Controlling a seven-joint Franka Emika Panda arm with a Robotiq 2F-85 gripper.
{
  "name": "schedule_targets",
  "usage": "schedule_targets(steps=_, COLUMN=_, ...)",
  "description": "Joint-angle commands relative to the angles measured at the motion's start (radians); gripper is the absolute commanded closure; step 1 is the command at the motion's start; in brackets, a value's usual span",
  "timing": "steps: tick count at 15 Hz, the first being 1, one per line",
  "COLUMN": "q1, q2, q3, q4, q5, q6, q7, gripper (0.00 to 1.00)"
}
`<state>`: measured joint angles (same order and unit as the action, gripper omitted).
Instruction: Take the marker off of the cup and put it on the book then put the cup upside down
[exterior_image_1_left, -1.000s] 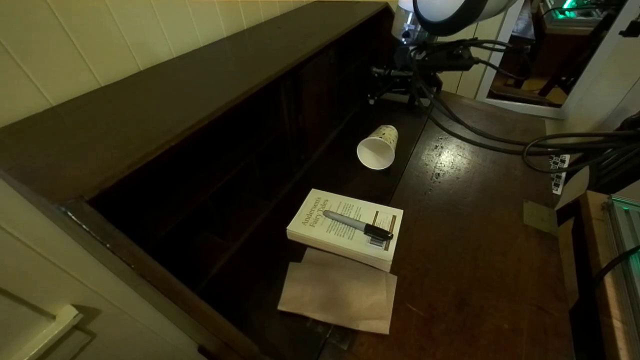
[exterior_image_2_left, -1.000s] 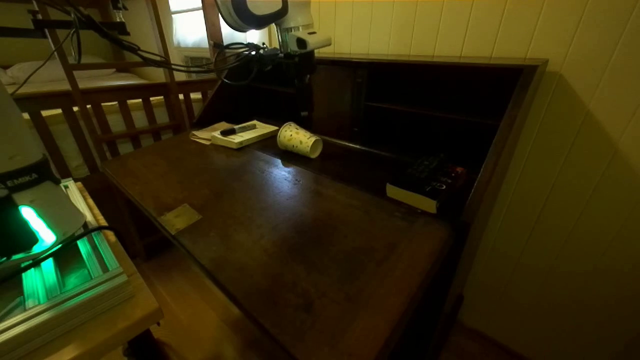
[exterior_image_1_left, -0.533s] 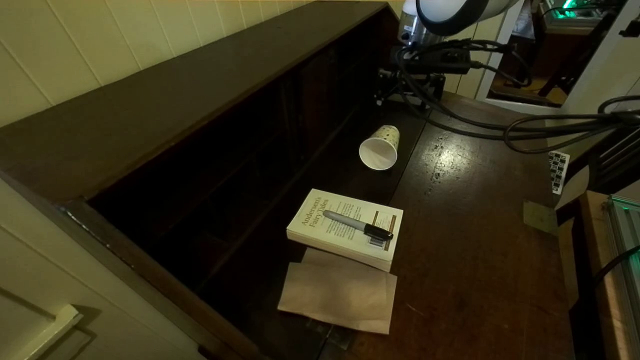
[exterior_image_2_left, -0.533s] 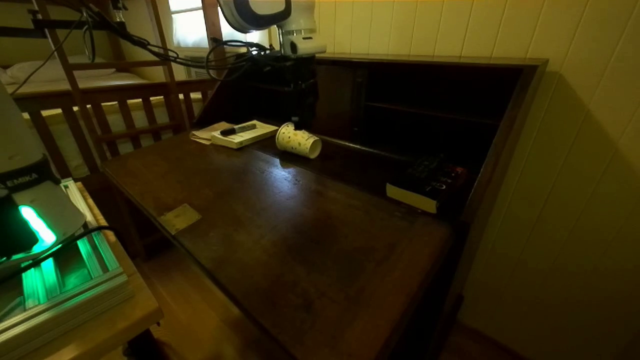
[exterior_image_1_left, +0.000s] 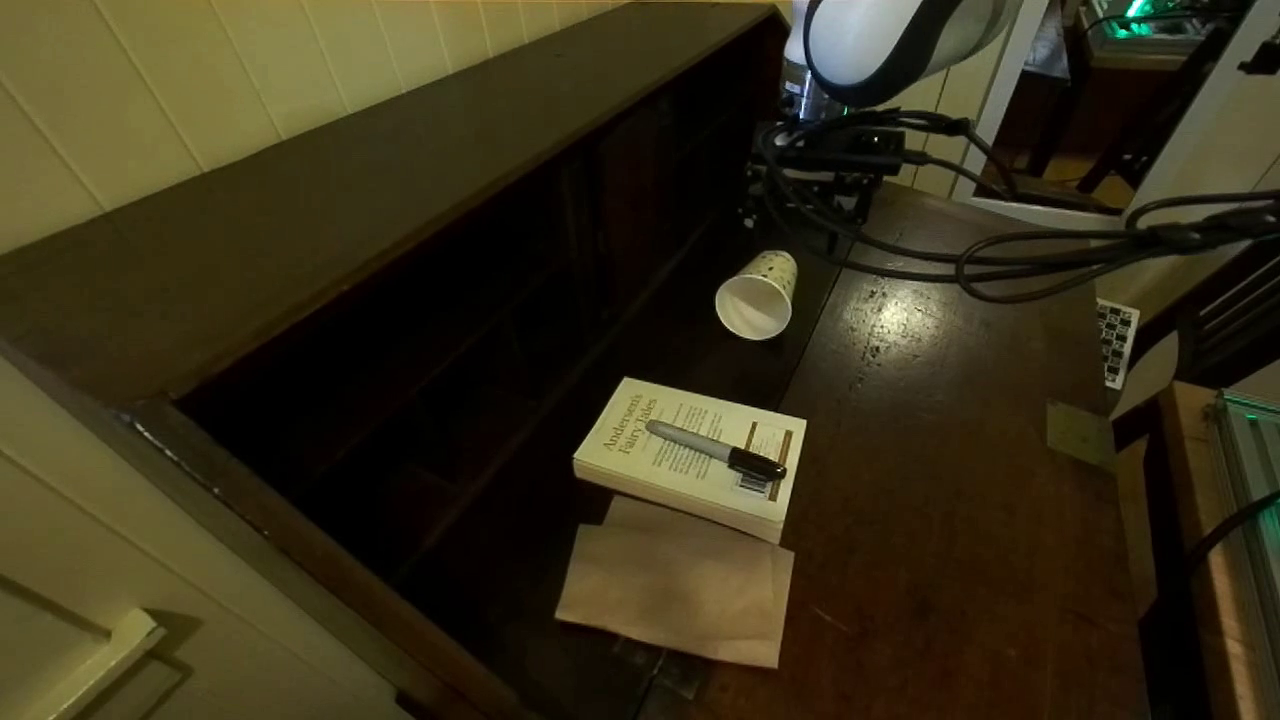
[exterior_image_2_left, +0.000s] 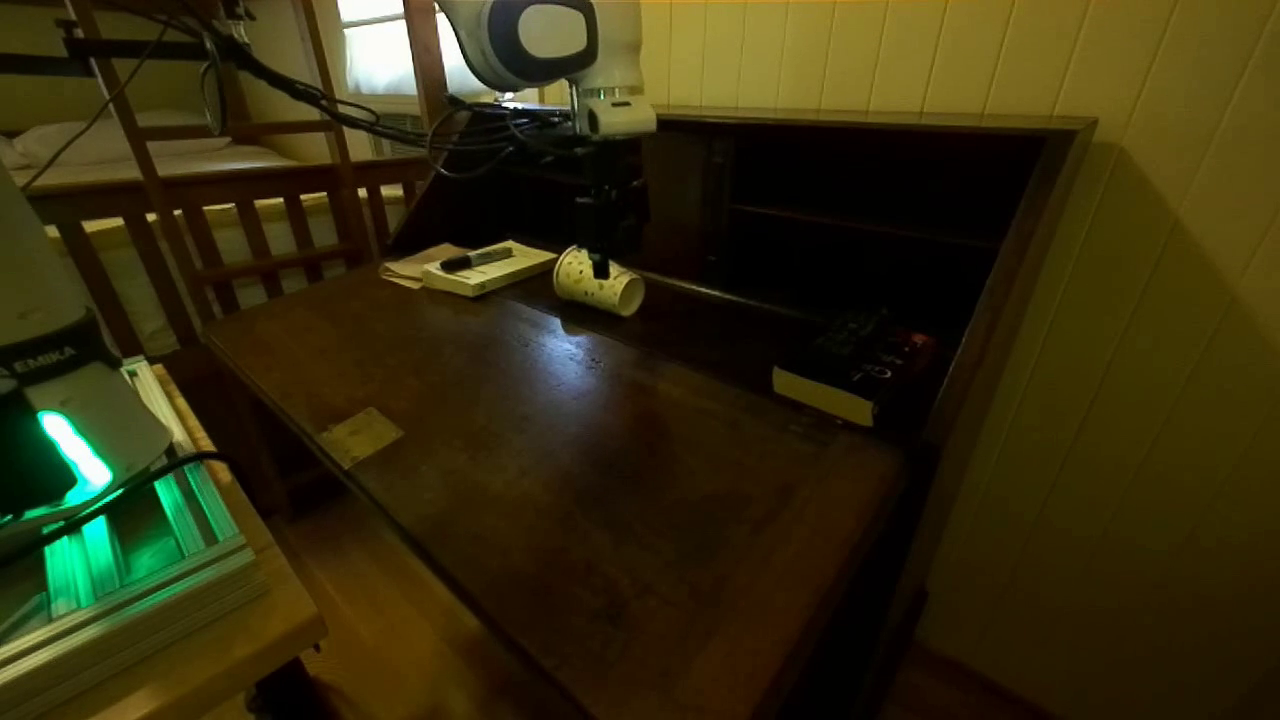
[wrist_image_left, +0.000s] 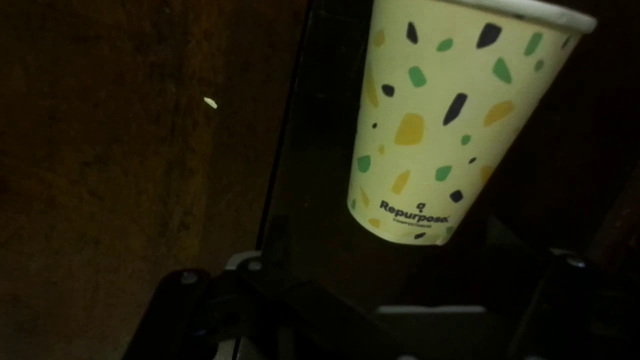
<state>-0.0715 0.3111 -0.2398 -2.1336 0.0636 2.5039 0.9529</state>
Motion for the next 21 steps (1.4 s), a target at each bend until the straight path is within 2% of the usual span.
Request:
schedule_targets(steps=1, q1=0.008, q2=0.058, q3=-0.005, q4=0.056, q5=-0.02, q6=-0.005, q7=0.038, gripper=0.0)
schedule_targets(steps=17, q1=0.044, q2=0.161, q3=-0.012, q4=0.125, q5=-0.025, q6=-0.015, q7=0.038, gripper=0.01)
schedule_targets(steps=20, q1=0.06, q2=0.163, q3=-0.022, q4=0.128, q5=-0.043, q6=-0.013, q7=0.045, gripper=0.17)
schedule_targets(steps=21, q1=0.067, q2=0.163, q3=-0.026, q4=0.128, q5=-0.053, q6=-0.012, q7=0.049, gripper=0.29)
